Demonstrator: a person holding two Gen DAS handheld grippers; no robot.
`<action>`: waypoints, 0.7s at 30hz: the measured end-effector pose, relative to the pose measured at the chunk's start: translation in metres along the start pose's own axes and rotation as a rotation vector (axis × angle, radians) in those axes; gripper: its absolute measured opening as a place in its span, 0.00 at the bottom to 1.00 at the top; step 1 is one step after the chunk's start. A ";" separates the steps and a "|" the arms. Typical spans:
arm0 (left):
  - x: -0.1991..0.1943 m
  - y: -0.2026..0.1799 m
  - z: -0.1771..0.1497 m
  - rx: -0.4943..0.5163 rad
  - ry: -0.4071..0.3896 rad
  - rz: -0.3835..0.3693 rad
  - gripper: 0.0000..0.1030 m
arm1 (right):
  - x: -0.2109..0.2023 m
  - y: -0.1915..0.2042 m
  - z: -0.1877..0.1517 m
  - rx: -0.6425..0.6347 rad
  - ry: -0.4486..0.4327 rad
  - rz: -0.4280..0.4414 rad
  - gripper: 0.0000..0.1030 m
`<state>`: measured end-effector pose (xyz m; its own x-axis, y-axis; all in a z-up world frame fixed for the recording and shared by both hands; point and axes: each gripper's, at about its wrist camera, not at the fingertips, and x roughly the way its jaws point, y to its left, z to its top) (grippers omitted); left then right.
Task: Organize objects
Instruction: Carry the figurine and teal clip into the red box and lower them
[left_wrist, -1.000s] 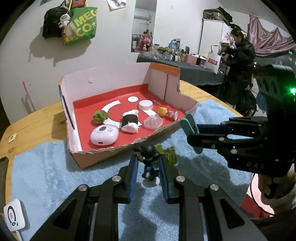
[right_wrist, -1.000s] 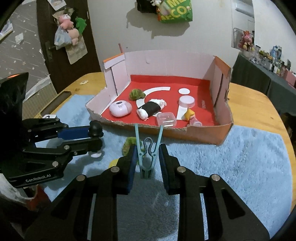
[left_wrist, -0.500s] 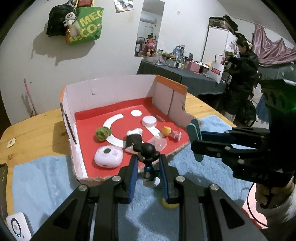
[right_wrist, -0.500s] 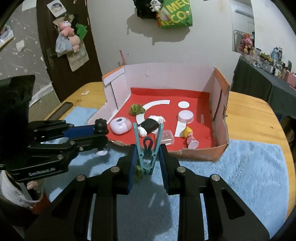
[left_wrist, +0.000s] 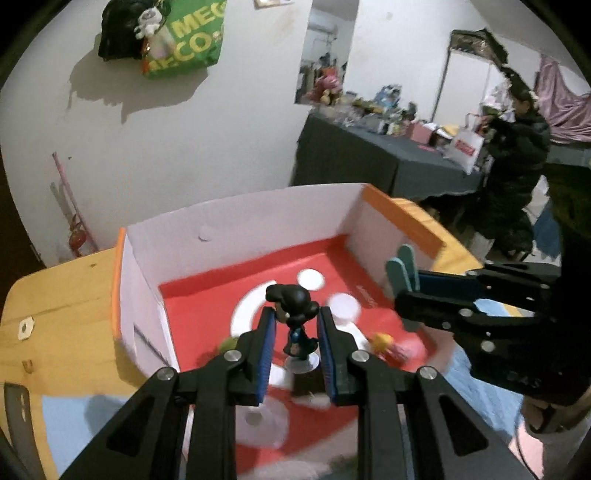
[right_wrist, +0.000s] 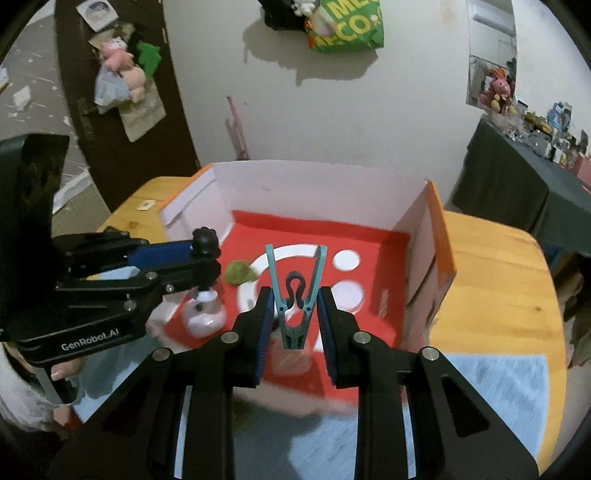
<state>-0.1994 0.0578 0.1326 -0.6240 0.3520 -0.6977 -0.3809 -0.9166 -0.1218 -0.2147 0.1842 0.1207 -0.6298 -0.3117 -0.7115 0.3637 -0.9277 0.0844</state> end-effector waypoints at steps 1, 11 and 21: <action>0.006 0.002 0.004 0.001 0.008 0.015 0.23 | 0.008 -0.004 0.007 0.001 0.019 -0.009 0.22; 0.072 0.018 0.022 -0.020 0.097 0.101 0.23 | 0.062 -0.016 0.029 -0.002 0.121 -0.055 0.22; 0.099 0.035 0.020 -0.093 0.167 0.105 0.23 | 0.112 -0.029 0.043 0.054 0.225 -0.048 0.22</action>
<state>-0.2883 0.0649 0.0732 -0.5325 0.2249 -0.8160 -0.2503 -0.9628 -0.1021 -0.3254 0.1670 0.0686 -0.4749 -0.2187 -0.8525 0.2958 -0.9519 0.0794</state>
